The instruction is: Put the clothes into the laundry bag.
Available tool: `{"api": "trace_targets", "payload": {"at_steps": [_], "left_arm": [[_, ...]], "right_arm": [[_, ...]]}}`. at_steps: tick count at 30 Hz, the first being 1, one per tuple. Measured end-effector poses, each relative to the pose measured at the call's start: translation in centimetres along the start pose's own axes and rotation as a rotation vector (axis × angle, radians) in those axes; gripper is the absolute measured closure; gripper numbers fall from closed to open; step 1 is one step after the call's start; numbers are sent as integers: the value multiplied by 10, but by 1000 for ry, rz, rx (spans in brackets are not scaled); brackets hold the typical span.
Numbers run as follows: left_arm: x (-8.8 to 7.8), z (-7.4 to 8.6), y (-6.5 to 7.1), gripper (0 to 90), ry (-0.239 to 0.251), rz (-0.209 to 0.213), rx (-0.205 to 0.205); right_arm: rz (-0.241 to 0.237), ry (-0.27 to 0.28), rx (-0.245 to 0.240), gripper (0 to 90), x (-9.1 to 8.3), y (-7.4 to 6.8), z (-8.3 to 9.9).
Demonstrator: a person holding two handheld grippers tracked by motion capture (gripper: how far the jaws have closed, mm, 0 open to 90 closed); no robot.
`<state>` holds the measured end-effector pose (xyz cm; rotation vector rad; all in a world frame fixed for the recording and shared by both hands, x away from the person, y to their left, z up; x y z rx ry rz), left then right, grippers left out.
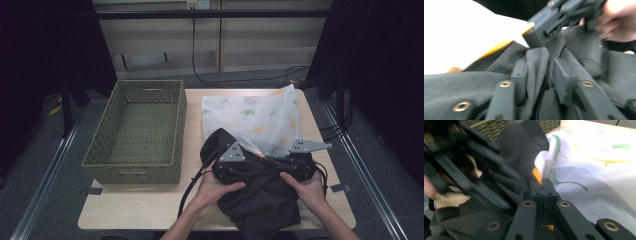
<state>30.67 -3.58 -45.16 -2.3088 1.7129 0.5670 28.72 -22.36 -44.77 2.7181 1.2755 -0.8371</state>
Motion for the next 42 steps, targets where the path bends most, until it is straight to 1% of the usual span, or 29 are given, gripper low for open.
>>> {"api": "trace_targets", "payload": {"at_steps": [2,4,5,6,8,10,11,12,14,15,16,18,19,21,23,24,25,26,27,28,29,30,31,32,34,35,39,41,42], "left_arm": [[-17,-6,-8,569,47,-18,-5],[-30,-13,-23,482,75,-90,-18],[-35,-15,-33,439,78,-135,-29],[-37,-16,-45,375,84,-163,-60],[-34,-12,-65,254,38,-243,-72],[-26,2,-85,148,-4,-238,-152],[-22,9,-93,105,-27,-251,-174],[-17,18,-97,60,-32,-242,-192],[-10,32,-100,76,-78,-298,-151],[-6,39,-100,44,-96,-278,-171],[-1,46,-101,47,-106,-233,-220],[7,56,-100,41,-137,-230,-233],[11,58,-98,40,-151,-208,-240],[16,60,-95,63,-181,-182,-241],[20,64,-94,113,-199,-127,-259],[21,66,-93,177,-212,-109,-252],[21,67,-92,305,-208,-86,-260],[21,68,-91,374,-209,-64,-260],[20,68,-89,507,-210,-62,-239],[21,69,-88,702,-251,-81,-204],[23,70,-86,742,-242,-56,-216],[21,70,-85,808,-236,-54,-216],[21,69,-84,835,-216,-61,-215],[19,68,-83,847,-212,-51,-220],[14,63,-79,854,-168,-42,-216],[11,58,-77,857,-136,-20,-221],[-1,31,-60,858,-39,35,-187],[0,23,-53,858,-48,25,-137],[2,22,-50,857,-46,38,-134]], "right_arm": [[2,-6,6,899,1,1,2],[5,-7,8,899,1,2,2],[4,-7,8,899,1,2,2],[5,-7,6,899,1,2,2],[3,-7,4,899,0,2,2],[2,-7,5,899,0,2,2],[3,-7,3,899,0,2,2],[1,-7,3,899,0,2,2],[0,-6,1,899,0,2,2],[-1,-6,2,899,0,3,2],[-5,-5,-1,899,1,3,1],[-3,-7,3,899,1,4,1],[-3,-6,1,899,2,4,1],[2,-9,2,899,3,3,1],[3,-12,0,899,3,4,1],[1,-12,1,899,4,4,1],[0,-11,4,899,4,4,1],[0,-11,5,899,5,4,0],[-1,-10,2,899,6,4,0],[-1,-11,5,899,7,4,-1],[-4,-7,7,899,8,4,-3],[-7,-4,9,899,10,4,-4],[-7,-4,5,900,11,2,-6],[-4,-5,-3,899,12,2,-8],[-7,5,-5,899,14,0,-14],[-8,6,-11,899,15,-1,-16],[-11,14,-29,900,24,-4,-28],[-14,18,-33,899,31,-7,-35],[-18,22,-38,900,34,-8,-39]]}}
Point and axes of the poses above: each handheld gripper's, and its own axes: x roughly forward along the jaws, z roughly out of its underside, y roughly to its right, the point moved 4 cm from there along x, roughly forward along the jaws, and after that the axes turned 4 degrees about -z, right-handed, at the moved point
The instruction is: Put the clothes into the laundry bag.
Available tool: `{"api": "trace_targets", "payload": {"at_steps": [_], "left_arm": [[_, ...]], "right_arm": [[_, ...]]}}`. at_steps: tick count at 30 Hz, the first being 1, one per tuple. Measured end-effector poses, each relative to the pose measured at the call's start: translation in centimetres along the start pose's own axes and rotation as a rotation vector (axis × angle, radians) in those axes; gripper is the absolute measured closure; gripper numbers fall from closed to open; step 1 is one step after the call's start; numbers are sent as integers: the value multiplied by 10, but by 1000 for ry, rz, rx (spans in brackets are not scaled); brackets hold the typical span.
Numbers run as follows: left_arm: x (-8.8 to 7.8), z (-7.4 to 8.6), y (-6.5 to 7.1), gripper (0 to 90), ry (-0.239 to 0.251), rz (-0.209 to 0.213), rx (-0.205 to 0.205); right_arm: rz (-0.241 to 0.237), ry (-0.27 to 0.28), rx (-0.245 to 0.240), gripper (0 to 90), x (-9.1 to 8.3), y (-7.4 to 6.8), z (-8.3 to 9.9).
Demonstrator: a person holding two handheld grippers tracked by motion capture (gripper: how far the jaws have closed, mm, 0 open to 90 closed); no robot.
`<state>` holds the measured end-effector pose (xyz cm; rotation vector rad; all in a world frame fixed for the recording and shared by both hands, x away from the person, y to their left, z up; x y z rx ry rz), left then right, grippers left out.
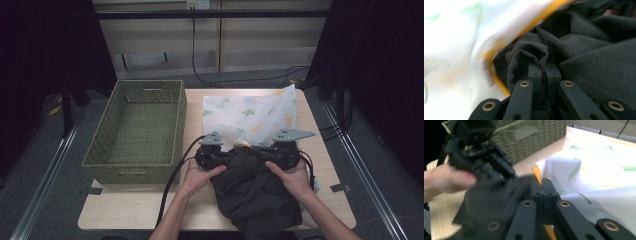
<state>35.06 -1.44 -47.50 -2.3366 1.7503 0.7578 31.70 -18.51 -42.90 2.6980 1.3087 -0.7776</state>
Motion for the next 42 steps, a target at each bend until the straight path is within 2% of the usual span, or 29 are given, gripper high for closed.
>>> {"api": "trace_targets", "payload": {"at_steps": [1,3,7,10,11,12,13,15,17,18,19,23,28,30,32,35,36,37,39,41,42], "left_arm": [[3,0,2,857,-4,8,8],[8,1,3,856,-15,-22,22],[15,1,-1,853,-15,-57,7],[18,-3,-3,854,-24,-128,9],[17,-4,-4,854,-18,-144,9],[15,-5,-5,853,-16,-186,14],[14,-6,-6,854,-10,-192,11],[8,-9,-9,854,12,-250,9],[6,-11,-13,854,35,-268,-11],[4,-11,-16,853,30,-292,-7],[4,-10,-20,853,39,-299,-24],[5,-6,-31,841,49,-296,-74],[0,-2,-25,673,79,-209,-81],[-4,-3,-17,556,83,-190,-59],[-12,-4,-9,490,79,-204,-41],[-30,-3,3,362,122,-222,-22],[-36,-4,7,347,152,-200,-16],[-42,-4,12,346,162,-197,-8],[-48,-4,22,320,153,-175,16],[-46,-1,34,286,130,-160,40],[-43,0,40,252,110,-138,54]], "right_arm": [[-3,7,0,900,3,-2,-4],[-14,15,-15,900,8,-6,-12],[-37,52,-25,900,10,-13,-26],[-77,116,-29,900,1,-24,-41],[-78,136,-42,900,-4,-30,-48],[-70,145,-46,900,-8,-32,-51],[-72,161,-51,900,-14,-35,-55],[-73,164,-58,900,-22,-38,-55],[-66,154,-59,900,-27,-38,-51],[-65,148,-55,900,-29,-38,-47],[-58,139,-52,900,-31,-36,-42],[-30,78,-24,900,-31,-25,-16],[-6,-29,-23,899,-30,-16,22],[-3,-41,-11,899,-30,-13,32],[-2,-50,2,899,-29,-9,38],[6,-61,9,899,-27,-6,42],[4,-60,9,899,-27,-5,42],[4,-60,11,899,-27,-4,42],[7,-62,13,899,-24,-3,42],[5,-64,13,899,-22,-2,42],[2,-63,14,899,-21,-2,42]]}}
Point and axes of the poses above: each handheld gripper's, and its own axes: x roughly forward along the jaws, z roughly out of its underside, y roughly to its right, the point moved 4 cm from there along x, roughly forward along the jaws, and after that the axes turned 4 degrees about -z, right-handed, at the moved point
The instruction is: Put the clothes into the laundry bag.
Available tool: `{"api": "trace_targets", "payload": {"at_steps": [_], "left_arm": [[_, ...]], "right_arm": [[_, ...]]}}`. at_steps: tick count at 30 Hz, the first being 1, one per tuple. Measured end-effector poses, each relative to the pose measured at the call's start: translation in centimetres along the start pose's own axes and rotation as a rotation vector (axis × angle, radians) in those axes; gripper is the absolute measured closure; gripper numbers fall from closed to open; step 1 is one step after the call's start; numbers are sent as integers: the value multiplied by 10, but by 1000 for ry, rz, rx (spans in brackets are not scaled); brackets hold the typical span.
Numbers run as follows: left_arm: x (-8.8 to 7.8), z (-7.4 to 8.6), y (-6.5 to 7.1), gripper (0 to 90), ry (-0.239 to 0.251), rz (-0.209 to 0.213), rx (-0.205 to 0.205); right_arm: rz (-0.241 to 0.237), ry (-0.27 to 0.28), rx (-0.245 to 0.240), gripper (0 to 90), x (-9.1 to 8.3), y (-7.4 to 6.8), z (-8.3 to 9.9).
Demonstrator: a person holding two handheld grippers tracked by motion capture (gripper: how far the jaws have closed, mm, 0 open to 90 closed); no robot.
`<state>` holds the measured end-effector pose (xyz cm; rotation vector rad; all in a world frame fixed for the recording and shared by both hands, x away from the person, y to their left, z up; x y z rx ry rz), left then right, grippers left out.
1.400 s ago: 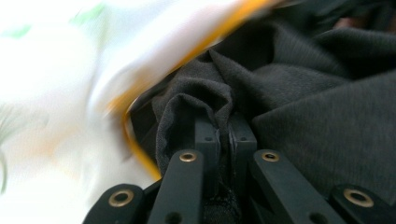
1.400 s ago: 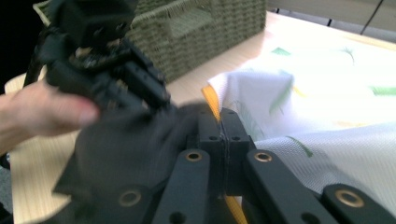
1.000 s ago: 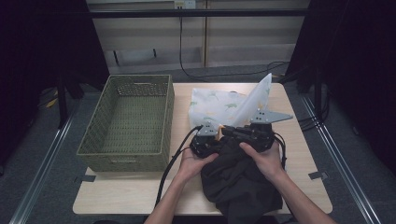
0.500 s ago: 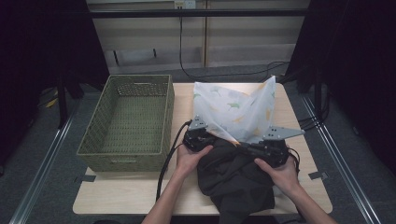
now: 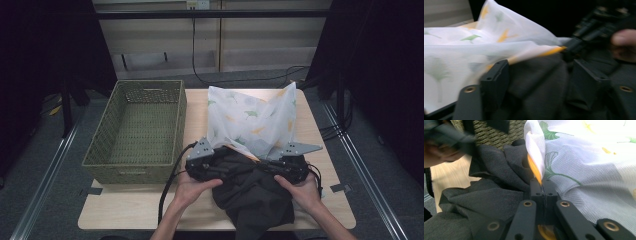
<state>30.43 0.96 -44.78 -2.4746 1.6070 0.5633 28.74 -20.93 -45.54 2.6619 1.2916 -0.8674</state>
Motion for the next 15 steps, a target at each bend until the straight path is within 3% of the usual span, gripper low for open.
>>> {"api": "trace_targets", "payload": {"at_steps": [1,5,9,12,15], "left_arm": [[4,2,6,225,-3,29,2],[24,7,26,27,-56,79,4],[43,15,38,0,-94,58,71],[59,25,39,0,-165,59,97],[68,36,42,0,-205,12,180]], "right_arm": [[2,0,-1,899,0,0,0],[0,2,4,899,0,2,-1],[0,2,2,898,0,3,-1],[1,-1,5,898,0,4,0],[2,-4,4,897,0,4,-1]]}}
Point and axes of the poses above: each handheld gripper's, and its own axes: x roughly forward along the jaws, z roughly out of its underside, y roughly to its right, the point moved 4 cm from there along x, roughly forward along the jaws, and after that the axes turned 4 degrees about -z, right-handed, at the moved point
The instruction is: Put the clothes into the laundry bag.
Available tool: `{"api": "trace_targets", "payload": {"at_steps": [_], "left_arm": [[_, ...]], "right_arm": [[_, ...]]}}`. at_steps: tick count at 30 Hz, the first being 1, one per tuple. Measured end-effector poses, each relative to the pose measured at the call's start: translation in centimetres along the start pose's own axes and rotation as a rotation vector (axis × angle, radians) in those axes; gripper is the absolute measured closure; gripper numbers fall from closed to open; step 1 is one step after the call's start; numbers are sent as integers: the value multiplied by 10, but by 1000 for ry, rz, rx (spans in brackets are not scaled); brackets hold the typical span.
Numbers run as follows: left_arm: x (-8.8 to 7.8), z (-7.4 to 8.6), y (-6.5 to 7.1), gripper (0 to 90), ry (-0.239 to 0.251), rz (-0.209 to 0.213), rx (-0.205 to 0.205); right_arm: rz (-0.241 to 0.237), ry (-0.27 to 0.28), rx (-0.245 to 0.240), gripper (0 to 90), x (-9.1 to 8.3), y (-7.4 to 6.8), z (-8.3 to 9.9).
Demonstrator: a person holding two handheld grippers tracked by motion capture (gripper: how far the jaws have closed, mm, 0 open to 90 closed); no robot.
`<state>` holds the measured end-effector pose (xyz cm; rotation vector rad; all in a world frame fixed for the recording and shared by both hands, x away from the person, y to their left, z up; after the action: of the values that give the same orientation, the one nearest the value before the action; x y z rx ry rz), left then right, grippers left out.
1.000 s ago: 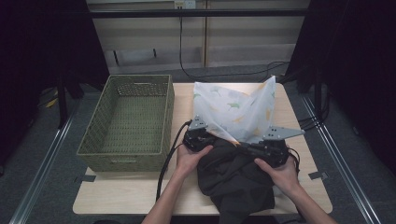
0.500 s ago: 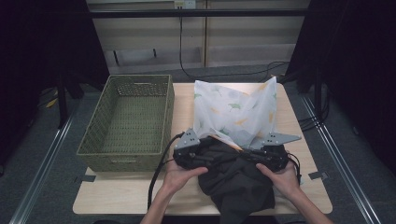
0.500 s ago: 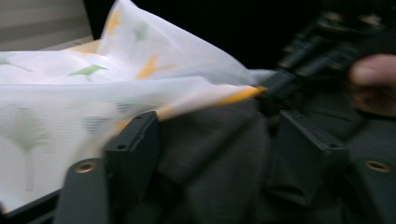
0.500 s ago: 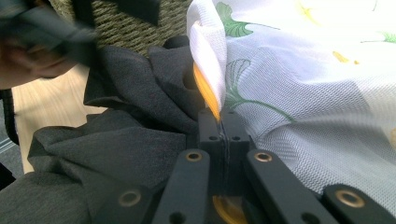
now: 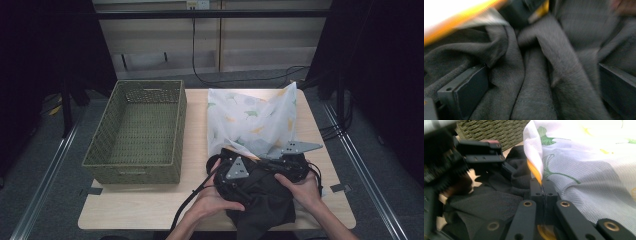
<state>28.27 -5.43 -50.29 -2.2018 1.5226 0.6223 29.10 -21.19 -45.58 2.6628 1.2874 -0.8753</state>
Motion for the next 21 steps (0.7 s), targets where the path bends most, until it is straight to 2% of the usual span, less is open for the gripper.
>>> {"api": "trace_targets", "payload": {"at_steps": [2,3,5,8,10,12,13,14,16,18,20,21], "left_arm": [[7,7,-2,0,-37,-26,4],[9,10,-3,1,-38,-25,-9],[9,12,-3,38,-40,-53,22],[8,14,-4,96,-63,-73,32],[9,14,-5,112,-51,-63,27],[8,15,-8,144,-43,-51,26],[6,15,-9,158,-54,-57,24],[7,15,-9,169,-40,-45,19],[6,14,-11,195,-59,-59,36],[6,14,-15,243,-53,-60,35],[6,15,-17,301,-47,-73,22],[5,15,-18,320,-46,-80,13]], "right_arm": [[-3,0,-6,897,0,0,-1],[-7,0,-7,895,-1,-1,-1],[-26,-10,-16,885,0,-2,-2],[-7,-24,-28,837,0,-2,0],[18,-37,-60,812,-1,-2,2],[18,-44,-74,779,-3,-2,3],[22,-43,-80,768,-5,-1,4],[25,-42,-77,758,-6,-1,4],[31,-53,-91,748,-6,1,6],[36,-63,-86,780,-5,3,7],[36,-69,-81,876,-4,5,7],[30,-68,-73,889,-5,5,7]]}}
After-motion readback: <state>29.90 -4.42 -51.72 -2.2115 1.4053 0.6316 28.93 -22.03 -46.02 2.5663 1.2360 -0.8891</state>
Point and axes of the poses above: each handheld gripper's, and its own axes: x roughly forward along the jaws, z roughly out of its underside, y roughly to its right, the point moved 4 cm from there along x, roughly forward along the jaws, and after that the axes turned 4 degrees about -z, right-handed, at the moved point
